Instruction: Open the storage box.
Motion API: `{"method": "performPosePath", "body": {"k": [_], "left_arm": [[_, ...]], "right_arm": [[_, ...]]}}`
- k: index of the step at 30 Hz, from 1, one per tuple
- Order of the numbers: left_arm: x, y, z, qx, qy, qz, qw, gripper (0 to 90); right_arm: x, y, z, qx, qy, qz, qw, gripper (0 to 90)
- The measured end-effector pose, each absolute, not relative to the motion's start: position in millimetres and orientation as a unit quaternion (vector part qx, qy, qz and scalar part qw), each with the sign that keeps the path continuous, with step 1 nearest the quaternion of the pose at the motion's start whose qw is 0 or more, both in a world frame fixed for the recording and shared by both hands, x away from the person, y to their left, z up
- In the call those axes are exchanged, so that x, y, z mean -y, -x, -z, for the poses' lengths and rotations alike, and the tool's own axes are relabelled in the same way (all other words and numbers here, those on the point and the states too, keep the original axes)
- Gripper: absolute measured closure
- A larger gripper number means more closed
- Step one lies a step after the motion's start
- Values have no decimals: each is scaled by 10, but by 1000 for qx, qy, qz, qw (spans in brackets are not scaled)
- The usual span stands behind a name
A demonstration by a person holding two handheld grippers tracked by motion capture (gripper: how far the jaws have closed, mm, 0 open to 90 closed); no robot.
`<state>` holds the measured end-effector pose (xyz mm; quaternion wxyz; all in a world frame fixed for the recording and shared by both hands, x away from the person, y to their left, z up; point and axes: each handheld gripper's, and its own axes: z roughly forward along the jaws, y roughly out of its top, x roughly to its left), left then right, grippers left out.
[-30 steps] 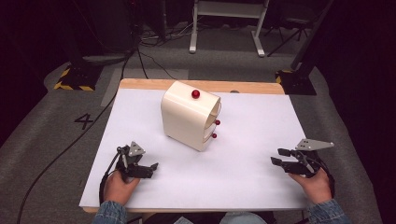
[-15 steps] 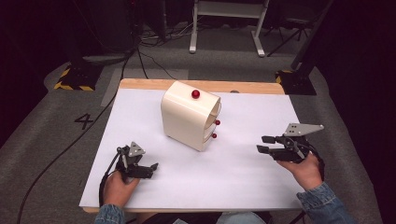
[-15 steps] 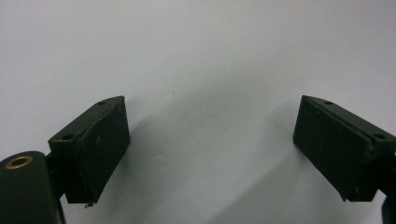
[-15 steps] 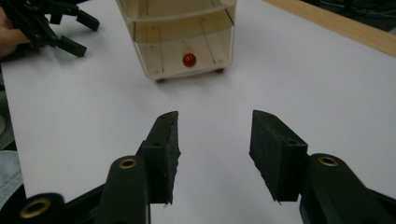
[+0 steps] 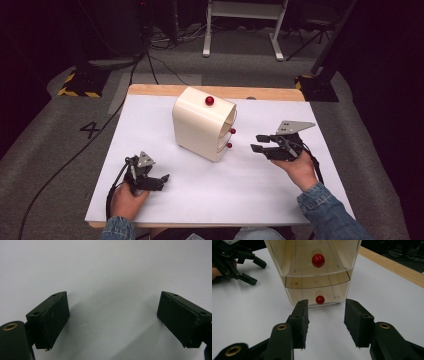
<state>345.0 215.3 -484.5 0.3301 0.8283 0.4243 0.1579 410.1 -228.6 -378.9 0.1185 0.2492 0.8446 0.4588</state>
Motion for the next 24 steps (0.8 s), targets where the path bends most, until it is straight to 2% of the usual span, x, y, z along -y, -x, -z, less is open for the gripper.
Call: {"method": "performPosePath", "body": {"k": [17, 24], "left_arm": [[-2152, -3455, 4847, -423, -829, -160, 330, 109], [-2151, -3456, 4847, -422, -829, -161, 330, 108]], "right_arm": [[1928, -4426, 4290, -844, -236, -474, 81, 546], [1793, -4493, 4465, -849, -230, -470, 72, 613]]}}
